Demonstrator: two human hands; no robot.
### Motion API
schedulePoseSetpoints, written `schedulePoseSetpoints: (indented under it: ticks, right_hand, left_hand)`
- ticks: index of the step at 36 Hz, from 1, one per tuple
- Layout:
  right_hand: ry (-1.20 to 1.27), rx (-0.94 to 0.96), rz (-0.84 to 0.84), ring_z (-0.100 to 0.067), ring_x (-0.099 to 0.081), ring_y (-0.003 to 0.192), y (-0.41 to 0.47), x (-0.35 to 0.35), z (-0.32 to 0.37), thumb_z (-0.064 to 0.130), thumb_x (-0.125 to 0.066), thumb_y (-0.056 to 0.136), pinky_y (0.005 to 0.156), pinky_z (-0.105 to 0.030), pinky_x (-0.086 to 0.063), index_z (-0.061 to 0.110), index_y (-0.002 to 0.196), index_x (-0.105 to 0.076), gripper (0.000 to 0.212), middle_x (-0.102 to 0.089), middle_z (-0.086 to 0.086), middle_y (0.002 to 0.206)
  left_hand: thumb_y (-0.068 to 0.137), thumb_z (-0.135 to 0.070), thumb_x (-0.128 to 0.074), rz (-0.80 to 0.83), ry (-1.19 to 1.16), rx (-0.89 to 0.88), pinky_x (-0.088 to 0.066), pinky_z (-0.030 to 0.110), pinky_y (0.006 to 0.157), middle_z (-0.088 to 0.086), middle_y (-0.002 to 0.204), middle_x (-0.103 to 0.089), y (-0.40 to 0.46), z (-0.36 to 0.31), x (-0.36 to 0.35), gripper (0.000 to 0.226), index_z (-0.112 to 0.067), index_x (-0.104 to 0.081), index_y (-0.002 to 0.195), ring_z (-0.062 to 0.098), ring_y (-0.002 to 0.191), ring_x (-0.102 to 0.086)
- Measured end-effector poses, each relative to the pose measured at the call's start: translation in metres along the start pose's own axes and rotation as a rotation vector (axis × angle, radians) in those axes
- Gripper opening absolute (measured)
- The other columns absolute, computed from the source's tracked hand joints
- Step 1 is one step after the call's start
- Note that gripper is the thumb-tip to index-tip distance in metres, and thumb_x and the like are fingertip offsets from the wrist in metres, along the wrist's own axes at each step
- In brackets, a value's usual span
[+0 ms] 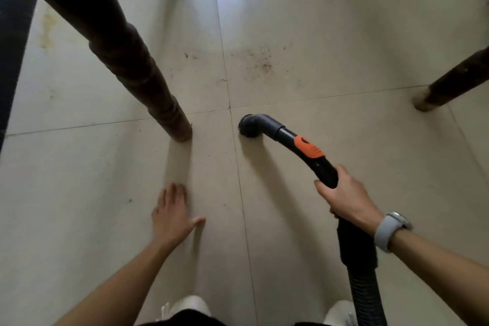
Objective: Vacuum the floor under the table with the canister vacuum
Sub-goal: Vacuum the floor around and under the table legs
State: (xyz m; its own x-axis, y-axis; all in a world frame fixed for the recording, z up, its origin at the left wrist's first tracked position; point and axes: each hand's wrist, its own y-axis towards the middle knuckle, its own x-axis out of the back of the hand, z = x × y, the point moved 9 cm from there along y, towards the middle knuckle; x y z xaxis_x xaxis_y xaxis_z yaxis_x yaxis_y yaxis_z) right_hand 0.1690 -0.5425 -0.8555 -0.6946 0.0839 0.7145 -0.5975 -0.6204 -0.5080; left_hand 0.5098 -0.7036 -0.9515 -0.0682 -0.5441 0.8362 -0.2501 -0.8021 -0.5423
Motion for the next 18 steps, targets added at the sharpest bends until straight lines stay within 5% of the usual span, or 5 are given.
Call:
schedulePoseSetpoints:
  ticks: [7,13,18]
  right_hand:
    - [-0.307,0.28,0.291,-0.03,-0.064,0.093,-0.034,-0.075,0.05,0.044,-0.056,0.087,0.075,-0.036,-0.049,0.023,0.11,-0.049,0.032,-0.068,-0.008,0.1]
    - [-0.1,0.042,0.042,-0.026,-0.065,0.055,0.009,-0.015,0.03,0.037,-0.059,0.087,0.055,-0.032,-0.052,0.018,0.102,-0.05,0.026,-0.065,-0.006,0.072]
    - [-0.047,0.034,0.022,-0.025,-0.064,0.051,0.006,-0.015,0.036,0.034,-0.059,0.087,0.051,-0.036,-0.054,0.018,0.1,-0.047,0.024,-0.063,-0.007,0.071]
  left_hand:
    - [0.078,-0.054,-0.068,-0.001,-0.117,0.079,-0.025,0.046,0.115,0.006,0.16,-0.004,-0.008,0.022,-0.002,0.101,-0.017,-0.009,0.152,0.028,0.146,-0.01]
    - [0.08,-0.055,-0.066,0.043,-0.08,0.032,-0.023,0.048,0.115,0.007,0.16,0.0,-0.009,0.024,-0.008,0.099,-0.015,-0.01,0.152,0.031,0.146,-0.005]
    - [0.08,-0.053,-0.067,0.039,-0.067,0.006,-0.022,0.049,0.114,0.007,0.16,0.0,-0.004,0.026,-0.005,0.098,-0.017,-0.011,0.151,0.03,0.147,-0.004]
